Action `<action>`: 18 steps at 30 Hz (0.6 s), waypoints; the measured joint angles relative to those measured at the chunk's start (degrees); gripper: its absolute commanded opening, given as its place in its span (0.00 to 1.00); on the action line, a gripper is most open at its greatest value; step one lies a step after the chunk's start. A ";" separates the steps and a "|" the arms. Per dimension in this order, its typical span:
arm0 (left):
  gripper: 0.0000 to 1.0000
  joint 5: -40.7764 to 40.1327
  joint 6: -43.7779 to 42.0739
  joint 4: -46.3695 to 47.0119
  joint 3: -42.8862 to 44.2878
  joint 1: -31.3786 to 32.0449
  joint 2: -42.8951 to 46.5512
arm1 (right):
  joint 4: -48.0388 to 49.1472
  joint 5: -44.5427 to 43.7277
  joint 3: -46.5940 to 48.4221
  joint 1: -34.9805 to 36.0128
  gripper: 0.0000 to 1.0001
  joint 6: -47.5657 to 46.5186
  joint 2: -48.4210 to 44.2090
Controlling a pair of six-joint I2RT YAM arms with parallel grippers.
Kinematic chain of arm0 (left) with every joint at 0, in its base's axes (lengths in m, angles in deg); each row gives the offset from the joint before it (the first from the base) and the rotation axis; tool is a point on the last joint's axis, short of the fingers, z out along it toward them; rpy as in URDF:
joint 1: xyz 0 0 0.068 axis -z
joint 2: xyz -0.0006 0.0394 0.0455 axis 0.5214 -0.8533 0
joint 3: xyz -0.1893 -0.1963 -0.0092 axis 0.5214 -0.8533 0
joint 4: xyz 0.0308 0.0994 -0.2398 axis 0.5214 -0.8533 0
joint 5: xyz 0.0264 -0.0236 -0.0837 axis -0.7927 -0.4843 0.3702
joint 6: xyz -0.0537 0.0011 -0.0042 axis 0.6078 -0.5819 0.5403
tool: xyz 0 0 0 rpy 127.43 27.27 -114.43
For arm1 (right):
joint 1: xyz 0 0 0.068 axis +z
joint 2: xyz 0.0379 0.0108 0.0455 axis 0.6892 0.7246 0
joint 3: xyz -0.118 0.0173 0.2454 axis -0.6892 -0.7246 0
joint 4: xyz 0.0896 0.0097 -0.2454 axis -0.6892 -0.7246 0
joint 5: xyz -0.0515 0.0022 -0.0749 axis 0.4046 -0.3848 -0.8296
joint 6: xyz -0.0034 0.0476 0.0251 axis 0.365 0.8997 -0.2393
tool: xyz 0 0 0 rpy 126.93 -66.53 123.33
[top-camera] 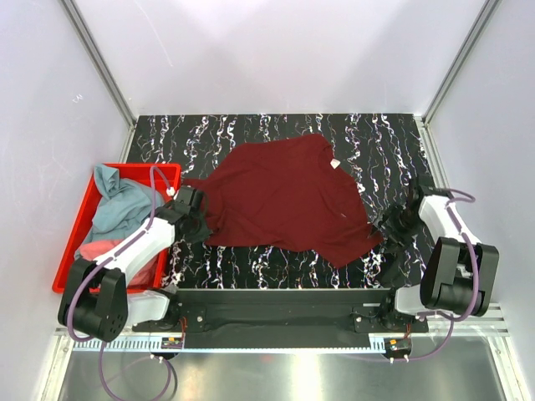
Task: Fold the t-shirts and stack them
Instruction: Flatten the tshirt out
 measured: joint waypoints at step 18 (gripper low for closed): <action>0.00 4.11 -2.62 -0.66 0.00 0.00 2.34 | 15.91 -2.14 -6.64 -3.32 0.54 4.55 4.59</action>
